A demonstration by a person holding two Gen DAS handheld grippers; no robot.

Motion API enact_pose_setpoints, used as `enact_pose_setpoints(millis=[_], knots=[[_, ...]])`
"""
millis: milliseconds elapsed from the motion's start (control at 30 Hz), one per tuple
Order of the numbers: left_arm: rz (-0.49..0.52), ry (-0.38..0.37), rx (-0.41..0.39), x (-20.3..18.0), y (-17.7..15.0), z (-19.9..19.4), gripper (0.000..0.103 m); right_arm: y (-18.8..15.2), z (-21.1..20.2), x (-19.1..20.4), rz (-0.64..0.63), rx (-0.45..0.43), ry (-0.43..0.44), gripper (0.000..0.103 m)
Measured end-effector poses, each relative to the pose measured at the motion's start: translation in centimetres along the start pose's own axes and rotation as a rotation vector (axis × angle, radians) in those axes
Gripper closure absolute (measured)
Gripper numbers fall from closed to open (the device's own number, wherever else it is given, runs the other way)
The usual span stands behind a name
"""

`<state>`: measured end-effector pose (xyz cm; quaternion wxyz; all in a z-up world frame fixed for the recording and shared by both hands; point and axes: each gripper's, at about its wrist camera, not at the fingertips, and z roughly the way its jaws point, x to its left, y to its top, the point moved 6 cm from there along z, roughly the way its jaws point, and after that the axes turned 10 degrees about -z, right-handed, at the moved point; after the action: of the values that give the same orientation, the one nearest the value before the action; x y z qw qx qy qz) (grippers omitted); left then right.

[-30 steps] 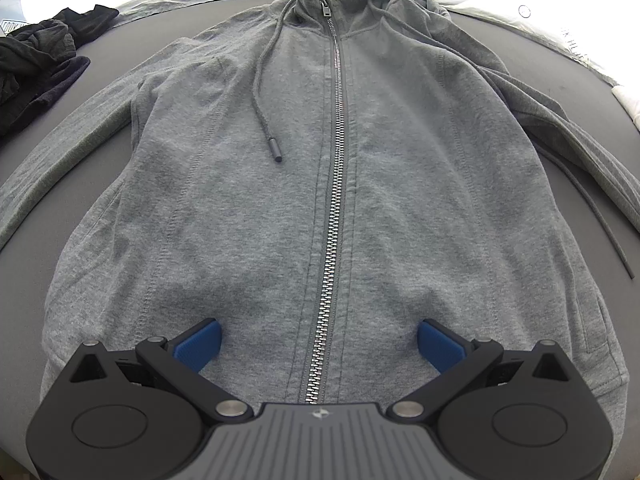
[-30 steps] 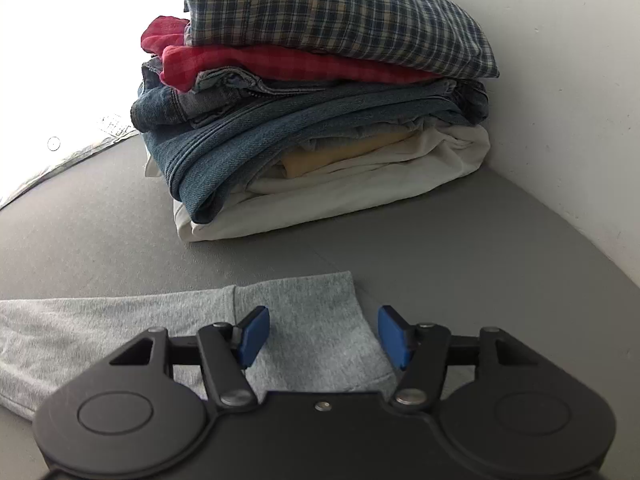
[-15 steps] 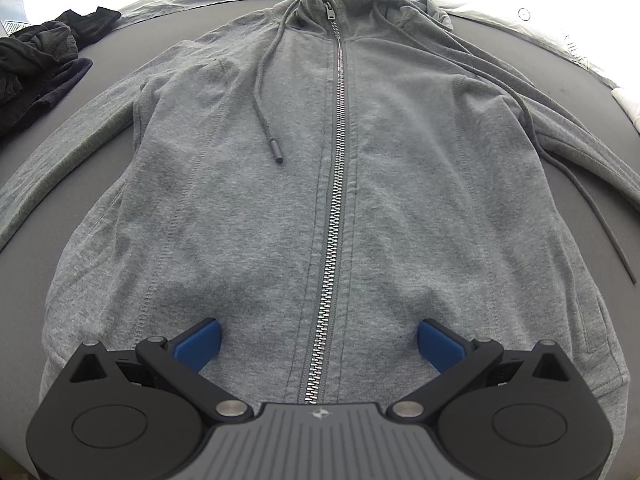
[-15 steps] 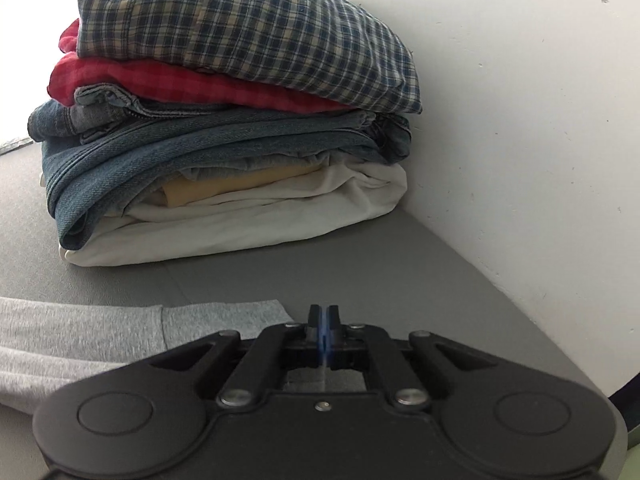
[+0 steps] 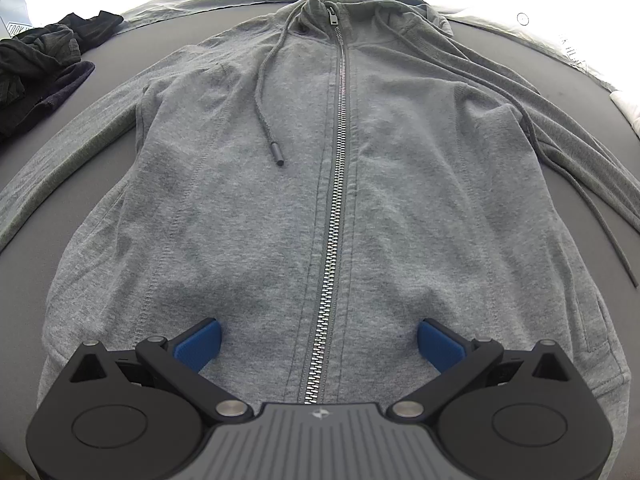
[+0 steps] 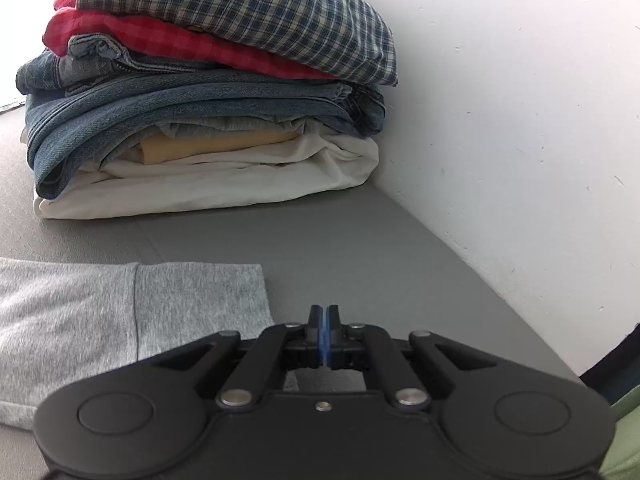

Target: Fold clothes

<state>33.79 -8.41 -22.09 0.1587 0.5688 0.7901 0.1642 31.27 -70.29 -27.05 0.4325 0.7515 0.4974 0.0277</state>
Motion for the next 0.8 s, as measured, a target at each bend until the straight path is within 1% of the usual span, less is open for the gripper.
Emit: enact_pose_setpoints(millis=[33, 67, 100, 167, 267, 367, 467, 567, 600, 633, 700, 800], knots=[[-0.001, -0.001, -0.002, 0.1, 0.0, -0.1, 0.000, -0.2, -0.8, 0.2, 0.008, -0.006, 0.021, 0.085], [-0.004, 0.001, -0.011, 0.2, -0.1, -0.3, 0.000, -0.3, -1.5, 0.4, 0.016, -0.012, 0.041, 0.066], [-0.007, 0.008, -0.025, 0.6, -0.1, -0.7, 0.000, -0.5, -2.3, 0.6, 0.024, -0.017, 0.062, 0.060], [-0.015, 0.026, -0.059, 1.4, -0.2, -1.6, 0.000, -0.9, -3.9, 1.0, 0.041, -0.029, 0.103, 0.059], [-0.059, 0.069, -0.123, 4.1, -0.3, -3.6, 0.000, -1.4, -6.2, 1.5, 0.065, -0.046, 0.165, 0.059], [-0.092, 0.122, -0.164, 7.6, -0.6, -5.1, 0.000, -1.9, -8.6, 4.5, 0.071, -0.045, 0.265, 0.059], [-0.092, 0.190, -0.166, 11.0, -1.0, -5.5, 0.000, -2.3, -11.0, 8.1, 0.065, -0.038, 0.391, 0.059], [-0.117, 0.220, -0.150, 14.2, -1.6, -5.4, 0.000, -3.0, -14.5, 12.7, 0.034, -0.023, 0.554, 0.059], [-0.132, 0.215, -0.144, 15.0, -1.8, -5.3, 0.000, -3.4, -16.0, 14.5, 0.007, -0.012, 0.616, 0.059], [-0.149, 0.194, -0.132, 15.6, -2.0, -5.1, 0.000, -3.8, -17.5, 16.1, -0.024, -0.007, 0.670, 0.059], [-0.168, 0.134, -0.105, 16.4, -2.5, -4.6, 0.000, -4.6, -20.3, 19.0, -0.082, -0.007, 0.770, 0.058], [-0.162, 0.075, -0.078, 16.8, -2.8, -3.7, 0.001, -5.9, -24.3, 22.6, -0.142, 0.004, 0.914, 0.057]])
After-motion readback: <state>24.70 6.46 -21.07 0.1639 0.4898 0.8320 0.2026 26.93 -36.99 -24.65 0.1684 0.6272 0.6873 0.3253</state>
